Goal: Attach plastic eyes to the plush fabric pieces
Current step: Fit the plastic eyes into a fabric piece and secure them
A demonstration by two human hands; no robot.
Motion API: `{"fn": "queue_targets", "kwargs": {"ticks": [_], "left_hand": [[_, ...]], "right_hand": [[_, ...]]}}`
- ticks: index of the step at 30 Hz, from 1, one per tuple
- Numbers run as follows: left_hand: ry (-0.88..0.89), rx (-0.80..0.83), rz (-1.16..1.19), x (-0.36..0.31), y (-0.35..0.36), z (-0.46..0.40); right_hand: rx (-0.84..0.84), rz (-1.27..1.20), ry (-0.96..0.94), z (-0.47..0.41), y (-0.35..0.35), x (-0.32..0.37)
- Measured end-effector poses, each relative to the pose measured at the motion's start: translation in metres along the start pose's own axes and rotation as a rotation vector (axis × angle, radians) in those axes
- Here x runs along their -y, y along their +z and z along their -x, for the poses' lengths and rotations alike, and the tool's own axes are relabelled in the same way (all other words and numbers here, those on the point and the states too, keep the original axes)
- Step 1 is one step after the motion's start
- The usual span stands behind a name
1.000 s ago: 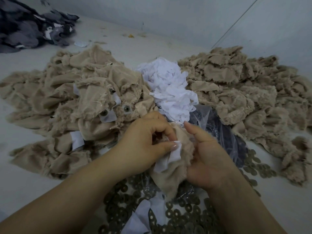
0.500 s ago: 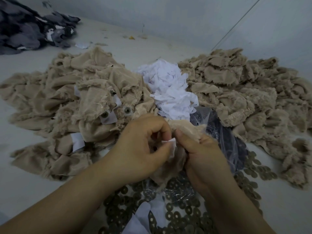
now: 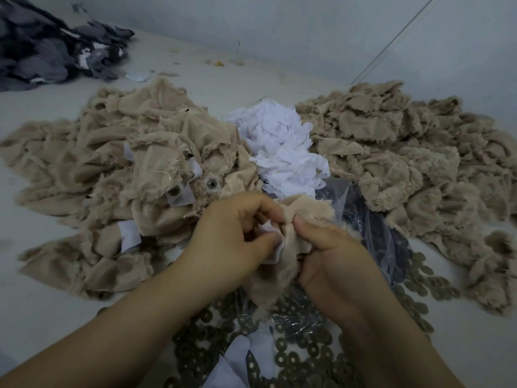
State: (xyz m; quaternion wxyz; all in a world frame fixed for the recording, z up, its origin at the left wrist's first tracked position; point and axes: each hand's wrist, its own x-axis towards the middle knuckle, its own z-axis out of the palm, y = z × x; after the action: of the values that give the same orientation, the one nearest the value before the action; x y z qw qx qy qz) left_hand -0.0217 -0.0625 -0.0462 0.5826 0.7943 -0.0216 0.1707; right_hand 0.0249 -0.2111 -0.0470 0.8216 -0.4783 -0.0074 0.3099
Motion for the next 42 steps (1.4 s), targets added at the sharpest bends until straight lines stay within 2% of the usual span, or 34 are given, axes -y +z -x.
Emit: {"fn": "queue_targets", "kwargs": {"ticks": [4, 8, 15, 21, 24, 27, 31, 38, 42], "left_hand": [[-0.077, -0.057, 0.085, -0.002, 0.001, -0.002], [-0.075, -0.072, 0.121, -0.003, 0.002, -0.001], [-0.102, -0.06, 0.162, -0.004, 0.004, 0.001], [-0.071, 0.033, 0.111, -0.007, 0.002, 0.004], [0.001, -0.016, -0.029, -0.01, 0.003, 0.004], [-0.034, -0.039, -0.111, -0.01, 0.002, 0.001], [0.006, 0.015, -0.111, -0.005, 0.001, 0.0], [-0.019, -0.045, -0.097, -0.002, -0.004, -0.005], [0.058, 0.095, -0.105, -0.006, -0.008, -0.005]], "right_hand": [[0.012, -0.11, 0.068, 0.001, 0.001, 0.002], [-0.018, -0.128, 0.136, 0.001, 0.002, 0.0], [-0.043, -0.101, 0.059, 0.003, 0.006, -0.005], [-0.128, -0.039, 0.058, 0.001, 0.004, -0.004], [-0.132, -0.023, 0.078, 0.001, 0.005, -0.003], [-0.107, -0.061, 0.108, 0.001, 0.006, -0.004], [-0.116, -0.114, 0.145, 0.0, 0.006, -0.004], [-0.229, -0.081, 0.055, 0.0, 0.005, -0.007], [-0.129, 0.045, 0.002, 0.002, 0.004, -0.006]]}}
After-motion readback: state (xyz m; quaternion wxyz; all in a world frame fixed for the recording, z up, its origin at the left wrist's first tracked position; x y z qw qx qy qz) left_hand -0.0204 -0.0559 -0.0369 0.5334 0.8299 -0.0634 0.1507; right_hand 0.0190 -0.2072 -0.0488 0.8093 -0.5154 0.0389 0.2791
